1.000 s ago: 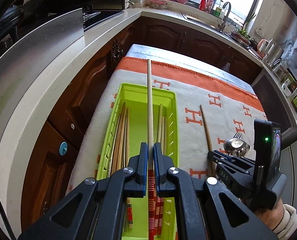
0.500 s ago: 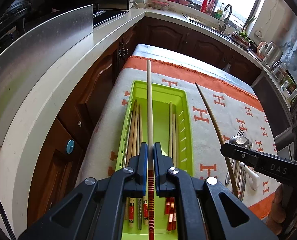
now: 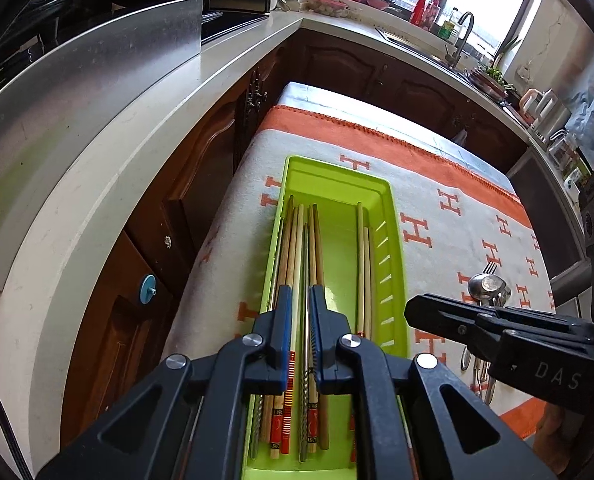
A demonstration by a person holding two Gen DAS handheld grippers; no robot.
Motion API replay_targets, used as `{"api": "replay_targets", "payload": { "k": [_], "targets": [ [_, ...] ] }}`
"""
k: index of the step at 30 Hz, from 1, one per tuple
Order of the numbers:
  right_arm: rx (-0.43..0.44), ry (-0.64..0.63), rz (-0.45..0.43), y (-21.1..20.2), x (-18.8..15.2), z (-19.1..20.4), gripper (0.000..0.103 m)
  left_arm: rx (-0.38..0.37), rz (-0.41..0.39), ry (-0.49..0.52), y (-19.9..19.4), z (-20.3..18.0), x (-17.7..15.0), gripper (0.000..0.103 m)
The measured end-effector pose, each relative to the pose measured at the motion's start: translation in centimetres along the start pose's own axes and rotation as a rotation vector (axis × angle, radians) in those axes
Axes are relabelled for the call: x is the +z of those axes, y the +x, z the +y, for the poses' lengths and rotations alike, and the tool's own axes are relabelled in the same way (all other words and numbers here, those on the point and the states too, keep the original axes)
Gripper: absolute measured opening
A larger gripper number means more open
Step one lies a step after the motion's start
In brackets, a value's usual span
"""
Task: Organize utensils
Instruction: 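Carry both chopsticks into the green tray and open both tools, then move both tools toward the forks and spoons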
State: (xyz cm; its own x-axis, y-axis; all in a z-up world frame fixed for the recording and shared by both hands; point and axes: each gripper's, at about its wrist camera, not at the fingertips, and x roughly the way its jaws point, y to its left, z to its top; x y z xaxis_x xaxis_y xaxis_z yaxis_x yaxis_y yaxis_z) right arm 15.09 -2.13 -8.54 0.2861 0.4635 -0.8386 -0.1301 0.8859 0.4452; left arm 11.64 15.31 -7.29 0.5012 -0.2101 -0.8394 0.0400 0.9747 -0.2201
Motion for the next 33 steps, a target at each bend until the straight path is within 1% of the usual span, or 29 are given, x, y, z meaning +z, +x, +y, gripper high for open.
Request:
{"api": "replay_targets", "payload": {
  "k": [3, 5, 8, 12, 21, 24, 28, 31, 33],
  "targets": [
    [-0.013, -0.020, 0.000, 0.0, -0.2, 0.1, 0.008, -0.004, 0.001, -0.006, -0.1, 0.2, 0.0, 0.007],
    [-0.037, -0.032, 0.001, 0.0, -0.2, 0.2, 0.008, -0.005, 0.001, -0.007, -0.1, 0.3, 0.0, 0.008],
    [-0.041, -0.029, 0.001, -0.1, -0.4, 0.0, 0.008, -0.009, -0.002, -0.005, -0.3, 0.2, 0.0, 0.009],
    [-0.047, -0.029, -0.011, -0.7, -0.7, -0.2, 0.008, -0.016, -0.004, -0.001, -0.5, -0.1, -0.1, 0.014],
    [-0.055, -0.029, -0.040, -2.1, -1.3, -1.1, 0.008, -0.031, -0.012, 0.034, -1.5, -1.9, -0.3, 0.016],
    [-0.056, -0.029, -0.044, -2.6, -1.6, -1.6, 0.008, -0.034, -0.013, 0.053, -1.7, -2.7, -0.4, 0.019],
    [-0.054, -0.026, -0.060, -3.6, -2.0, -2.4, 0.008, -0.043, -0.007, 0.079, -1.7, -4.0, -0.4, 0.019],
    [-0.058, -0.017, -0.077, -4.6, -2.2, -3.4, 0.008, -0.053, -0.003, 0.096, -1.7, -5.1, -0.4, 0.023],
    [-0.057, -0.001, -0.088, -5.3, -2.4, -4.3, 0.008, -0.064, -0.001, 0.108, -1.7, -5.9, -0.5, 0.029]
  ]
}}
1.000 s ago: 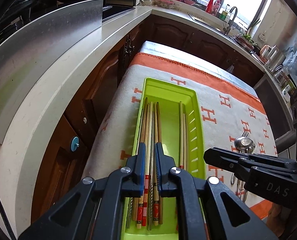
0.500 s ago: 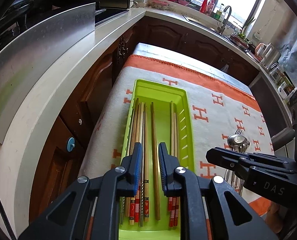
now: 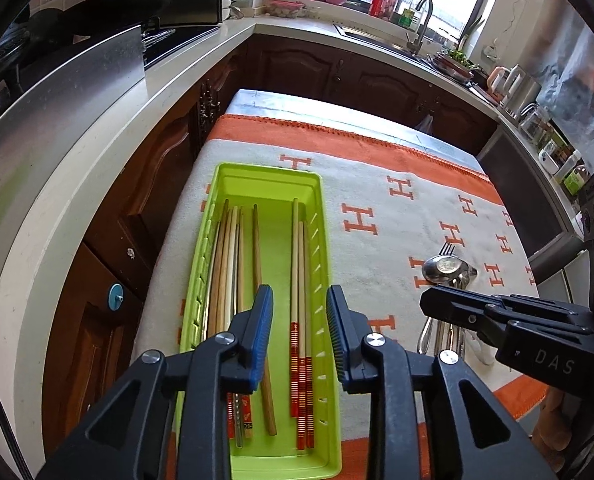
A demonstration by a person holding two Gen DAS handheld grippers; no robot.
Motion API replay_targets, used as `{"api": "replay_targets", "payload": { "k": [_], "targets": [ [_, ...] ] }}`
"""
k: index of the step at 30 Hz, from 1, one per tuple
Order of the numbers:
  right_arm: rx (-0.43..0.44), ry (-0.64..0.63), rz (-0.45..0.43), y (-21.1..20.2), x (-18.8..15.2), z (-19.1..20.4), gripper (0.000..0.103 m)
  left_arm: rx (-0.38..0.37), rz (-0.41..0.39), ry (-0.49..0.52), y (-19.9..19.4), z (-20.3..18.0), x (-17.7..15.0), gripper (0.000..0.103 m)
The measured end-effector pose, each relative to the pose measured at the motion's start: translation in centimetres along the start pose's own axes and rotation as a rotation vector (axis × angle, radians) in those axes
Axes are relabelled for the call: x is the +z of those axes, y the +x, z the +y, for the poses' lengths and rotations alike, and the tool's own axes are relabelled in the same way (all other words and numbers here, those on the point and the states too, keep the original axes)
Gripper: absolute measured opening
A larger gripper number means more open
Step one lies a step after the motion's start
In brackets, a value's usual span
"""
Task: Organize utensils
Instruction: 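Move both tools toward the forks and spoons, then grasp a metal fork with the left tool while the right tool grasps a metal spoon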
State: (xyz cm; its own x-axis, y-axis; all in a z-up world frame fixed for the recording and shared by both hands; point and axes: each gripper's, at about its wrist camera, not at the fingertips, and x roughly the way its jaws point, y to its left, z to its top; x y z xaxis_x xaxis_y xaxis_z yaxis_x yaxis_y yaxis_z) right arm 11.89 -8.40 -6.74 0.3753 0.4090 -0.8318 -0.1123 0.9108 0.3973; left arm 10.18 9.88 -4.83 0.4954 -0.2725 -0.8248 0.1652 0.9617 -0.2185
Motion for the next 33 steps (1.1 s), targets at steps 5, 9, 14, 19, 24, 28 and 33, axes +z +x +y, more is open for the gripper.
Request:
{"api": "replay_targets", "payload": {
  "k": [5, 9, 14, 19, 24, 28, 33],
  "targets": [
    [-0.014, 0.049, -0.039, -2.0, -0.3, -3.0, 0.009, -0.019, 0.010, 0.029, 0.5, -2.1, 0.2, 0.034],
    [-0.035, 0.084, -0.059, -3.2, -0.5, -5.8, 0.014, -0.030, 0.023, 0.053, 1.1, -3.9, 0.3, 0.039],
    [-0.063, 0.097, -0.081, -4.4, -0.8, -8.9, 0.016, -0.029, 0.025, 0.088, 2.1, -6.3, 0.4, 0.044],
    [-0.114, 0.024, -0.122, -5.2, -1.0, -11.0, 0.016, -0.043, 0.050, 0.134, 3.7, -9.1, 0.4, 0.044],
    [-0.174, -0.092, -0.124, -4.8, -1.1, -12.7, 0.016, -0.086, 0.103, 0.155, 6.0, -11.3, 0.3, 0.044],
    [-0.222, -0.204, -0.105, -3.6, -1.2, -13.9, 0.023, -0.093, 0.149, 0.164, 8.1, -12.6, 0.3, 0.044],
    [-0.251, -0.368, -0.105, -2.1, -1.4, -14.1, 0.034, -0.077, 0.195, 0.151, 10.1, -13.2, 0.0, 0.044]
  ]
}}
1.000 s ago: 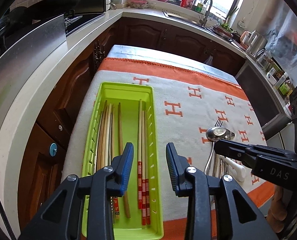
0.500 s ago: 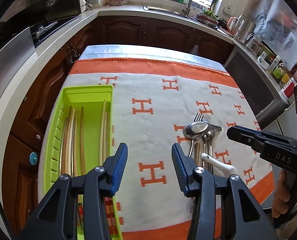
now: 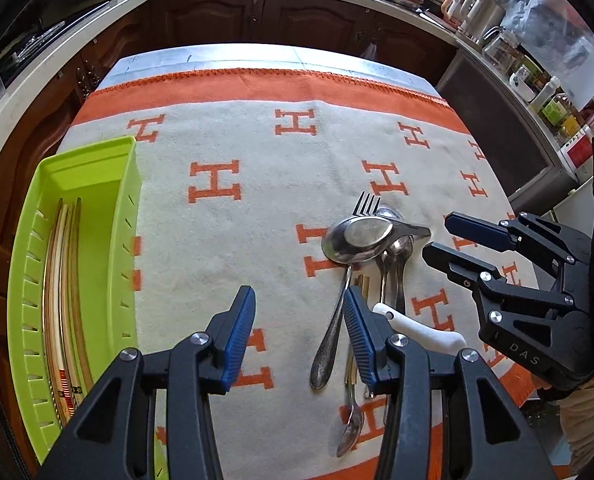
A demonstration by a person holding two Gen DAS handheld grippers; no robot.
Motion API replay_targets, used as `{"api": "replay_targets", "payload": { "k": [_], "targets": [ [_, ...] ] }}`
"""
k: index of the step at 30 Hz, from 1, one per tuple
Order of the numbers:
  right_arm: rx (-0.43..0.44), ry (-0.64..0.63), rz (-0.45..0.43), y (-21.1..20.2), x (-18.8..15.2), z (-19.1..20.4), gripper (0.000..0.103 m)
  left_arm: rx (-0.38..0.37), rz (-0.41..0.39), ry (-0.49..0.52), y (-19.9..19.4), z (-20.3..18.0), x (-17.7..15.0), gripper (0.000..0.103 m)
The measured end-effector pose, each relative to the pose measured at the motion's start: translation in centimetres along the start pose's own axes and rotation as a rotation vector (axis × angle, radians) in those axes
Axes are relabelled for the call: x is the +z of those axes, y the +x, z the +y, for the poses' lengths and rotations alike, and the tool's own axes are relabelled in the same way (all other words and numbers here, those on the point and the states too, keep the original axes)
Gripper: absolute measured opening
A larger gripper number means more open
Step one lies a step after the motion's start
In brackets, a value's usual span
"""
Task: Organize utensils
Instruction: 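Grasp a metal fork with the left tool while the right tool grasps a metal spoon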
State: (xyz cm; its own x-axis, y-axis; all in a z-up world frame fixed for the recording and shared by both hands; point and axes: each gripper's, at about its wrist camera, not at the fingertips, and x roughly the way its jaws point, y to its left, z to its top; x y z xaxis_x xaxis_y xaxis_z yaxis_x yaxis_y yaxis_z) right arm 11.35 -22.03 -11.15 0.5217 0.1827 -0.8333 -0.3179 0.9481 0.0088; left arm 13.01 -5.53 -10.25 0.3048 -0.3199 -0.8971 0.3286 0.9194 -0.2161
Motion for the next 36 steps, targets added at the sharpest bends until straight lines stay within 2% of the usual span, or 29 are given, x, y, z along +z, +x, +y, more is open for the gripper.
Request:
{"api": "replay_targets", "payload": {
  "k": [5, 14, 19, 22, 25, 26, 32, 36],
  "targets": [
    [0.002, -0.157, -0.009, 1.6, 0.1, 0.9, 0.036, 0.017, 0.030, -0.035, 1.2, 0.7, 0.1, 0.044],
    [-0.080, -0.470, 0.038, 4.5, -0.3, 3.4, 0.039, 0.048, 0.046, -0.079, 1.6, 2.2, 0.2, 0.044],
    [-0.123, -0.542, 0.060, 5.9, 0.2, 4.0, 0.036, 0.051, 0.053, -0.087, 1.8, 2.4, 0.3, 0.044],
    [-0.101, -0.495, 0.055, 6.1, 0.9, 3.4, 0.030, 0.045, 0.061, -0.080, 2.2, 2.2, 0.4, 0.044],
    [-0.063, -0.408, 0.037, 5.7, 1.8, 2.3, 0.009, 0.033, 0.068, -0.066, 2.5, 1.7, 0.5, 0.044],
    [-0.029, -0.361, 0.046, 5.6, 2.1, 1.6, 0.005, 0.024, 0.069, -0.060, 2.7, 1.5, 0.5, 0.044],
    [0.086, -0.108, 0.058, 4.7, 2.6, -2.0, 0.005, -0.040, 0.099, -0.039, 4.0, 0.4, 0.7, 0.044],
    [0.146, 0.064, 0.051, 3.8, 1.8, -4.0, 0.005, -0.045, 0.119, -0.010, 4.9, -0.2, 0.8, 0.044]
  ]
}}
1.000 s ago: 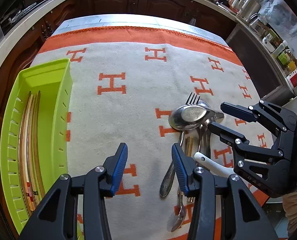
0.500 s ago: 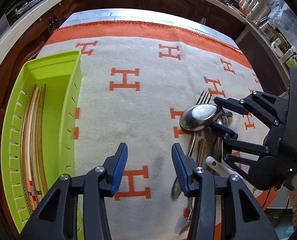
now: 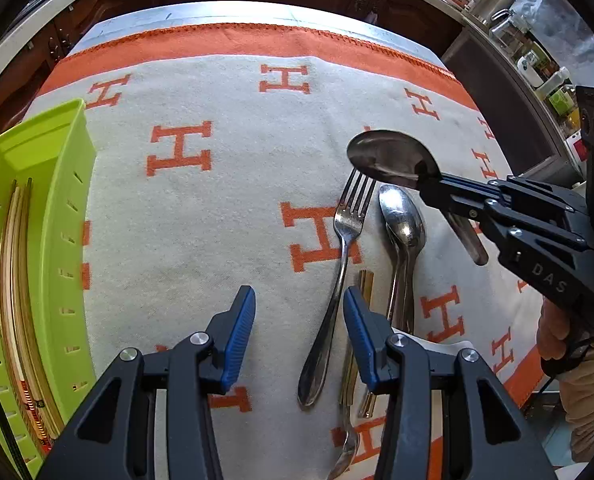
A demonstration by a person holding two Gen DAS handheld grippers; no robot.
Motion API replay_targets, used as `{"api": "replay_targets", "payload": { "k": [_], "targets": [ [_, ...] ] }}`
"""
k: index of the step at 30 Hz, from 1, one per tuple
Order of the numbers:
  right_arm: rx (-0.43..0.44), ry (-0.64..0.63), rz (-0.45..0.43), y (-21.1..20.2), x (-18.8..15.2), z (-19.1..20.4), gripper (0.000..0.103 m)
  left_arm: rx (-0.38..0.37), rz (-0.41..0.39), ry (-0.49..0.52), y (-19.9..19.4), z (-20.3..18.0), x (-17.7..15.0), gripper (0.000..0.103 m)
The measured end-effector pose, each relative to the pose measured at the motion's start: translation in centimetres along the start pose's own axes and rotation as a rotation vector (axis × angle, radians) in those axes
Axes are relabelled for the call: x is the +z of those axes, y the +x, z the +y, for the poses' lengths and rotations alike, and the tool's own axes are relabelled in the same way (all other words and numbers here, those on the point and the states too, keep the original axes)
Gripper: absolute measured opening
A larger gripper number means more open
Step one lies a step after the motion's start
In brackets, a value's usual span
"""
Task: Organize utensils
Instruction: 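Grasp a metal fork with the left tool while the right tool grasps a metal spoon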
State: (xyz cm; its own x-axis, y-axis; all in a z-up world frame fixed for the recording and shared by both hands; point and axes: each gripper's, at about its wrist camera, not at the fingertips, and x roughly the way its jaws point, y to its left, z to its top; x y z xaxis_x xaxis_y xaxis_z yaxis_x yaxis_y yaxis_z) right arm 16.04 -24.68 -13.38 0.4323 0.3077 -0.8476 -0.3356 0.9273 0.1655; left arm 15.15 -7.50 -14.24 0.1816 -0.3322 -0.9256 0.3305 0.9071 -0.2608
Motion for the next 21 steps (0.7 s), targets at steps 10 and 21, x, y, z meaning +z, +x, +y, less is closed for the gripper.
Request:
{"api": "replay_targets", "payload": {
  "k": [10, 21],
  "targets": [
    [0.023, 0.200, -0.085, -3.0, -2.3, -1.3, 0.005, 0.079, 0.003, 0.084, 1.6, -2.4, 1.0, 0.041],
    [0.015, 0.289, -0.107, -3.5, -4.5, -1.0, 0.005, 0.184, -0.058, 0.212, 2.6, -6.4, 0.4, 0.003]
  ]
}}
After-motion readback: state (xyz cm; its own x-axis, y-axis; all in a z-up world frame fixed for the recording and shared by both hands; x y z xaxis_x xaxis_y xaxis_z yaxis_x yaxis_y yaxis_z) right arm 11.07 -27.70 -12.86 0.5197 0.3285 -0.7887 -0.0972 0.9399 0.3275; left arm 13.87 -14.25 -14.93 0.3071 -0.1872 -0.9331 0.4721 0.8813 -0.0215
